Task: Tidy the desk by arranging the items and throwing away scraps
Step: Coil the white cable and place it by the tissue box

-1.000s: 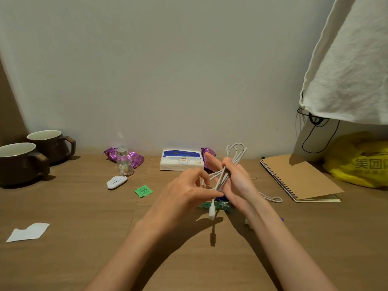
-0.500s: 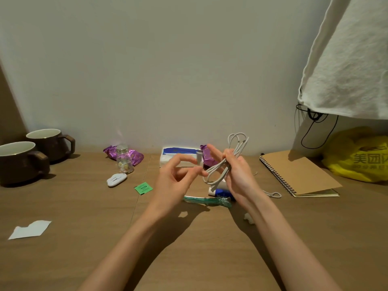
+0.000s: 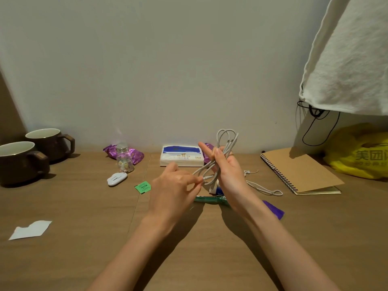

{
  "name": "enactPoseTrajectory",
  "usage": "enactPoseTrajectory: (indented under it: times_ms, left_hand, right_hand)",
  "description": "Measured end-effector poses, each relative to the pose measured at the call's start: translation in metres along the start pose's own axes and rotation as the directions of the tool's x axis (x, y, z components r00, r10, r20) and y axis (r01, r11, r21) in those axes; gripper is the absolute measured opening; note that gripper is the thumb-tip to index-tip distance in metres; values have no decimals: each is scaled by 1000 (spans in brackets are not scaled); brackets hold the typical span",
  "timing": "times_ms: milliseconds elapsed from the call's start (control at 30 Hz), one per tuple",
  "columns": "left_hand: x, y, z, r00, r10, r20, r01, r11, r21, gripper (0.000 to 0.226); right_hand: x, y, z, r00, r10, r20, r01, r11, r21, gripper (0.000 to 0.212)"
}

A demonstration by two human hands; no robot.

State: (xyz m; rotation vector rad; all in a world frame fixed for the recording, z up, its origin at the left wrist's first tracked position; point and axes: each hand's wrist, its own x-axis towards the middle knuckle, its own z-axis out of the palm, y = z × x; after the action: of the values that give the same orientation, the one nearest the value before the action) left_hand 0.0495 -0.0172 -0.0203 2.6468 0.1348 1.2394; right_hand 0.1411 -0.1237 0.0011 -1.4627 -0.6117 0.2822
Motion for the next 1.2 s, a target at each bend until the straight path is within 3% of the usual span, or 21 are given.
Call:
enactPoseTrajectory:
  times_ms: [67, 133, 233, 400, 533, 633, 700, 800, 900, 1033, 1133, 1200]
  left_hand:
    - [0, 0, 2, 995, 95, 3, -95, 995, 27, 13]
    - [-1, 3, 4, 988, 157, -8, -156, 986, 60, 12]
    - [-1, 7, 8, 990, 139, -33, -138, 990, 23, 11]
    - [-4, 5, 16, 1000, 29, 0, -29, 994, -106, 14]
    - [-5, 5, 16, 991, 131, 20, -125, 973, -196, 23]
    - [0, 0, 6, 983, 138, -120, -164, 955, -248, 23]
    - [4, -4, -2, 964, 149, -221, -192, 963, -191, 24]
    - [10, -11, -10, 939, 184, -292, -207, 977, -51, 31]
    - [12, -17, -5, 947, 262, -188, -246, 964, 104, 62]
    - [10, -24, 8, 937, 322, 138, -349, 893, 285, 100]
    - [7, -28, 12, 905, 340, 255, -412, 851, 327, 104]
    - [8, -28, 13, 890, 367, 269, -440, 846, 303, 90]
  right_hand:
    - [0, -2, -1, 1000, -1, -9, 1, 998, 70, 35]
    - [2, -4, -2, 1000, -4, 10, 1, 969, 248, 29]
    - [4, -6, -4, 999, 25, 46, -43, 890, 455, 16]
    - [4, -4, -3, 996, 4, 88, -43, 895, 443, 19]
    - [9, -2, -11, 999, -47, 27, 41, 980, 195, 35]
    - [12, -7, -24, 998, -59, -29, 64, 980, 187, 37]
    - [13, -10, -32, 998, -65, 0, 64, 989, 134, 31]
    - [12, -10, -39, 993, -66, 99, 76, 992, -103, 24]
    - [9, -7, -39, 964, -32, 264, 137, 911, -390, 22]
    - [2, -5, -30, 913, 92, 398, 206, 738, -642, 23]
    - [-1, -6, -28, 886, 164, 434, 219, 676, -704, 22]
    - [0, -5, -29, 873, 195, 447, 219, 662, -717, 20]
